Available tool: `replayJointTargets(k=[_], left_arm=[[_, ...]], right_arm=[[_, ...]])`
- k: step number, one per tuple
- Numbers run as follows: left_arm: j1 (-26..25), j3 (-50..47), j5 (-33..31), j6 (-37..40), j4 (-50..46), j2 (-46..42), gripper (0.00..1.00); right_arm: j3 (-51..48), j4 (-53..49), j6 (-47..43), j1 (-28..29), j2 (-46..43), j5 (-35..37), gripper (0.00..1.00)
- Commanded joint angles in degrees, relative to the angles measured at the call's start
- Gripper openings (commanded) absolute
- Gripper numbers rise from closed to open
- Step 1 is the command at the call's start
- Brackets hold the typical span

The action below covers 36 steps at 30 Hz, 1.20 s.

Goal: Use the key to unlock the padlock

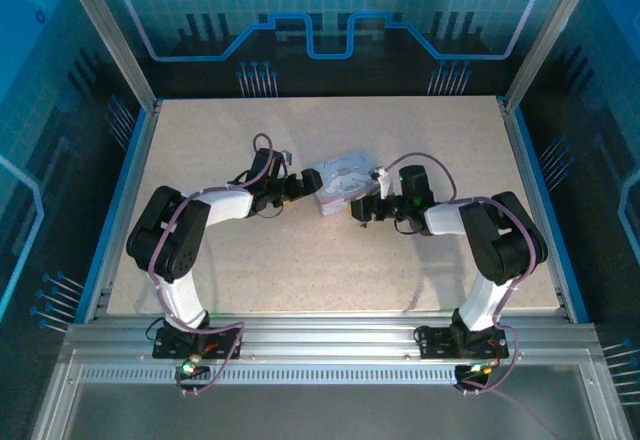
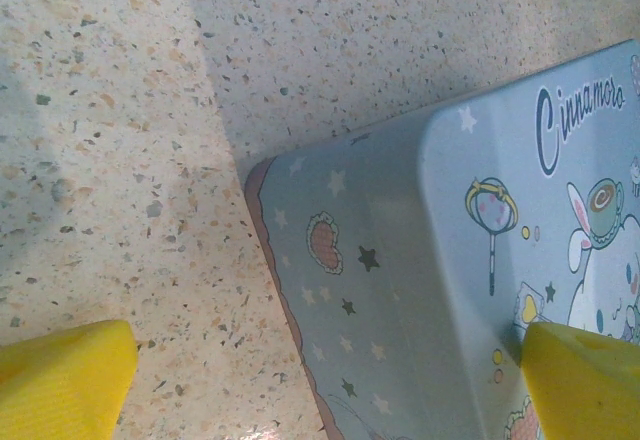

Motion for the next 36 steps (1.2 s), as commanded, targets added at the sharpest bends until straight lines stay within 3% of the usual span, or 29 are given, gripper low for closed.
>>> replayJointTargets(k=[1, 10, 22, 36], left_arm=[[-0.1, -1.8, 0.1, 0.3, -5.0, -0.4, 0.99], [-0.2, -1.8, 0.2, 0.2, -4.9, -0.2, 0.99], [-0.2, -2.0, 0.4, 0.0, -4.3, 0.0, 0.99], [-0.2, -2.1, 0.2, -0.1, -4.2, 0.3, 0.99]], right_arm=[[1.6, -0.7, -1.2, 1.1, 1.5, -0.7, 0.61], [2.5, -1.3, -1.1, 2.2, 2.8, -1.6, 0.56], [1.3, -1.6, -1.2, 2.4, 2.0, -1.8, 0.37], [-0.2, -2.5, -2.1, 2.4, 1.8, -1.6, 0.26]])
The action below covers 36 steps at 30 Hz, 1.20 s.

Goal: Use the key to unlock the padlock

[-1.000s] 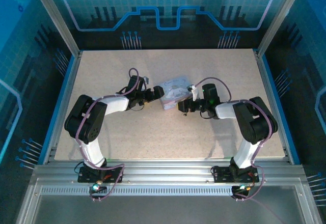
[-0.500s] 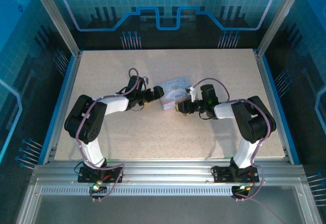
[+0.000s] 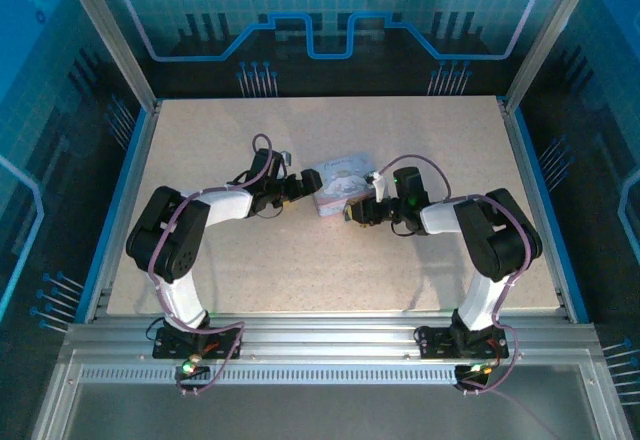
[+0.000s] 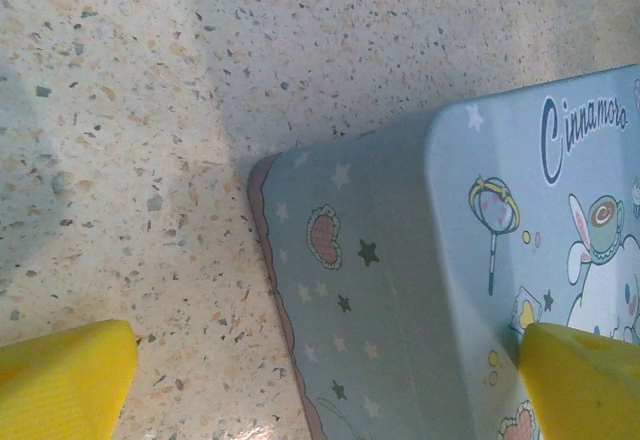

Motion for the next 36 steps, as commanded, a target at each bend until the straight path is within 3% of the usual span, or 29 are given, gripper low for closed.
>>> replayJointTargets(k=[1, 14, 36], left_arm=[[-0.2, -1.8, -0.2, 0.2, -4.4, 0.4, 0.99], [-0.2, -2.1, -0.9, 0.6, -4.9, -0.1, 0.99], [-0.2, -6.0, -1.5, 1.0, -4.5, -2.5, 0.99]], right_arm=[[-0.7, -0.4, -1.2, 0.9, 0.2, -1.7, 0.25], [-1.8, 1.2, 1.1, 0.5, 0.1, 0.1, 0.06], [-7.5, 12.5, 13.4, -2.7, -2.2, 1.2, 0.00]])
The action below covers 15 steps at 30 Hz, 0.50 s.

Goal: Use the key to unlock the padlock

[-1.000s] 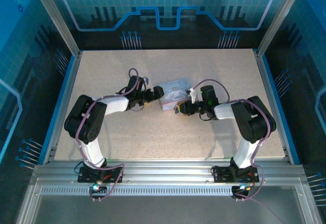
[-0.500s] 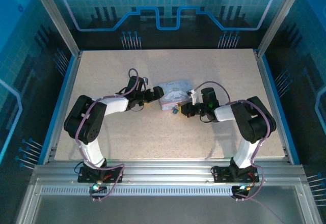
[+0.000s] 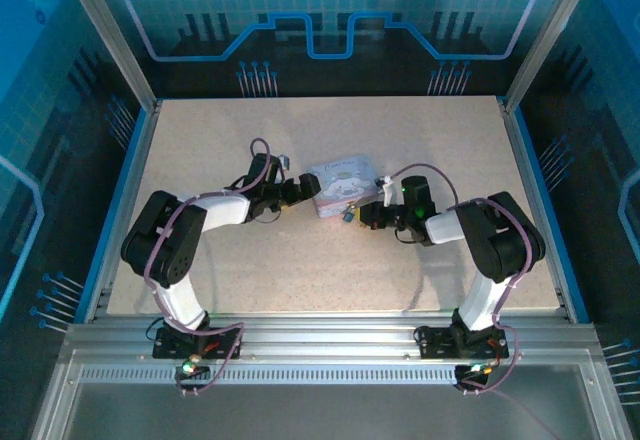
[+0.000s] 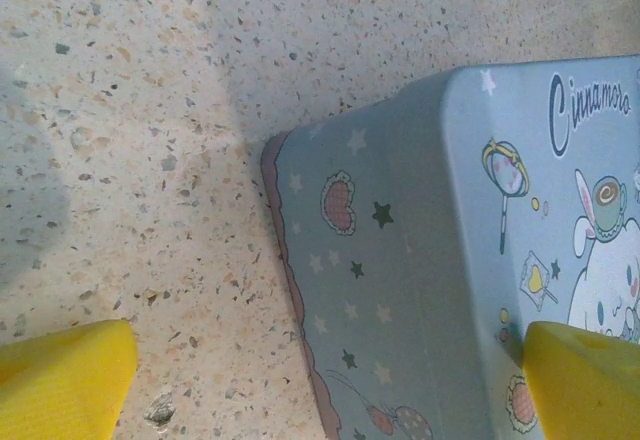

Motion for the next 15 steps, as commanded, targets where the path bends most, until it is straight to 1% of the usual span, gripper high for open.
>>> replayJointTargets(k=[1, 10, 15], left_arm=[[-0.2, -2.6, -1.4, 1.0, -5.8, -0.2, 0.99], [-0.3, -3.6, -1.4, 0.9, -5.6, -1.3, 0.99], [-0.4, -4.0, -1.4, 1.1, -5.3, -2.1, 0.99]], right_arm=[[-0.8, 2.8, 2.7, -1.0, -1.4, 0.2, 0.00], [-1.0, 4.7, 6.9, -1.6, -2.0, 0.8, 0.00], [-0.8, 2.9, 7.5, -1.6, -3.1, 1.4, 0.00]])
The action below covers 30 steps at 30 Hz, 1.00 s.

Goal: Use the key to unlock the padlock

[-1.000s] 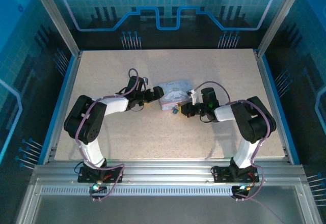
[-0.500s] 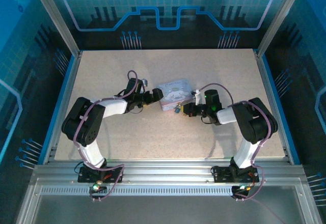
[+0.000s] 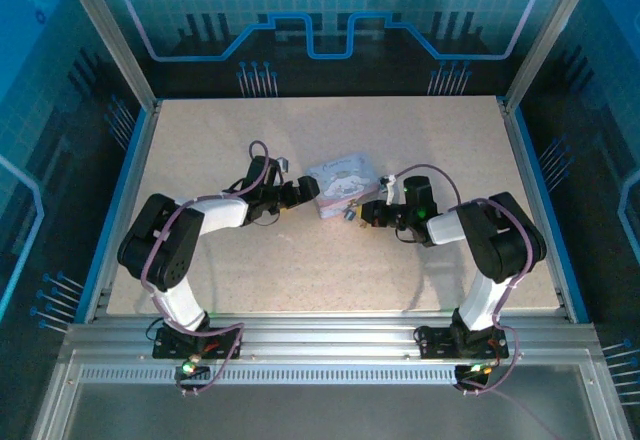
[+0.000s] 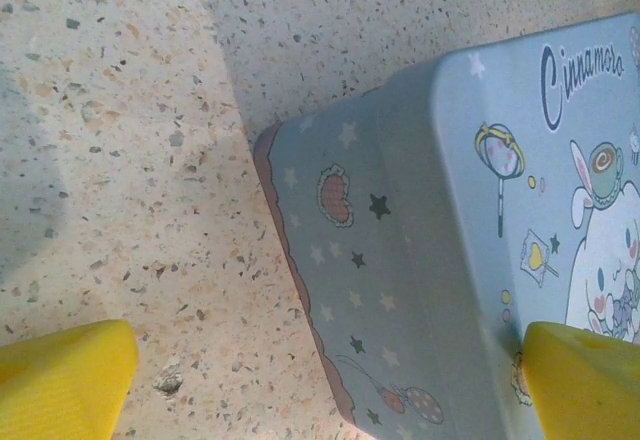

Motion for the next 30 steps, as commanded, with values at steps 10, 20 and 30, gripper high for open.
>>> replayJointTargets(k=[10, 20, 30], left_arm=[[-0.5, -2.2, -1.0, 1.3, -5.2, -1.0, 0.99], [-2.1, -2.1, -1.2, 1.2, -5.1, -1.3, 0.99], [-2.6, -2.3, -1.8, 1.3, -5.2, -0.8, 0.99]], right_arm=[[-0.6, -1.5, 2.2, -0.9, -3.7, 2.1, 0.00], [0.8, -3.2, 5.3, 0.0, -3.1, 3.6, 0.00], [0.7, -3.5, 3.1, 0.1, -3.1, 2.4, 0.00]])
